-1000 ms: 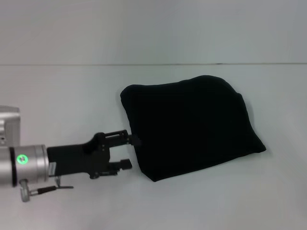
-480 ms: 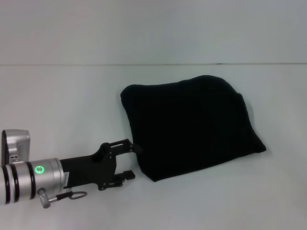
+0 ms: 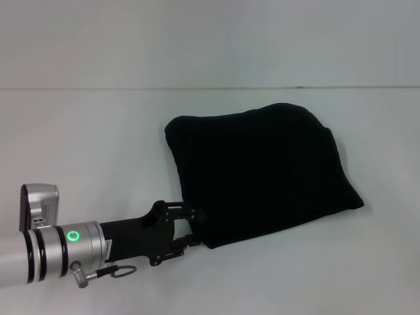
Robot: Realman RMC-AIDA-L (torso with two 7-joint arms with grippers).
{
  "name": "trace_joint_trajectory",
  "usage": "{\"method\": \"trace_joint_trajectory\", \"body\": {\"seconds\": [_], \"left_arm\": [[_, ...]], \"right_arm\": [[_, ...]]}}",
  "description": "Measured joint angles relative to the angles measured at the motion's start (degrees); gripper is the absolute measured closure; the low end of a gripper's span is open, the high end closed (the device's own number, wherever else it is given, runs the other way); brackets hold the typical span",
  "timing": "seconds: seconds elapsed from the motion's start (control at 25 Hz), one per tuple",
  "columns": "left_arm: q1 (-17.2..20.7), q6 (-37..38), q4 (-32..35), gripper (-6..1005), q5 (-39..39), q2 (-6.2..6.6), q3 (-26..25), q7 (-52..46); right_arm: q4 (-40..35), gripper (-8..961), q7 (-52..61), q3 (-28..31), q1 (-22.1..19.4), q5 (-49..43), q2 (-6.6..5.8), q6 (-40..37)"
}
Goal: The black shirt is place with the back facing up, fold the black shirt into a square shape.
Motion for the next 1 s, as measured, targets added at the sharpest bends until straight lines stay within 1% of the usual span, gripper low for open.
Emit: {"method": "trace_joint_trajectory", "body": {"seconds": [0.32,0.44,0.72,1.0], "left_arm": [[-0.09,-1.44,-0.11,523,0.0,-0.24,0.07,0.03],[-0.11,-1.52,-0.11,576,0.01,-0.55,0.27,0.08],[0.04,-1.71,-0.11,748,-0.04,-1.09,-0.07,0.52],[0.42,-0.38,0.12,899,0.03,-1.18,0.28,0.97]], "right_arm": [[0.59,255,-0.02,0.0,-0.16,0.0,-0.1,0.07],[0.59,255,-0.02,0.0,-0.23,0.0,-0.1,0.08],[0.59,255,-0.02,0.0,-0.55,0.0,-0.09,0.12],[0.65,254,-0.02,0.0,-0.79,-0.01,-0.09,0.12]]}}
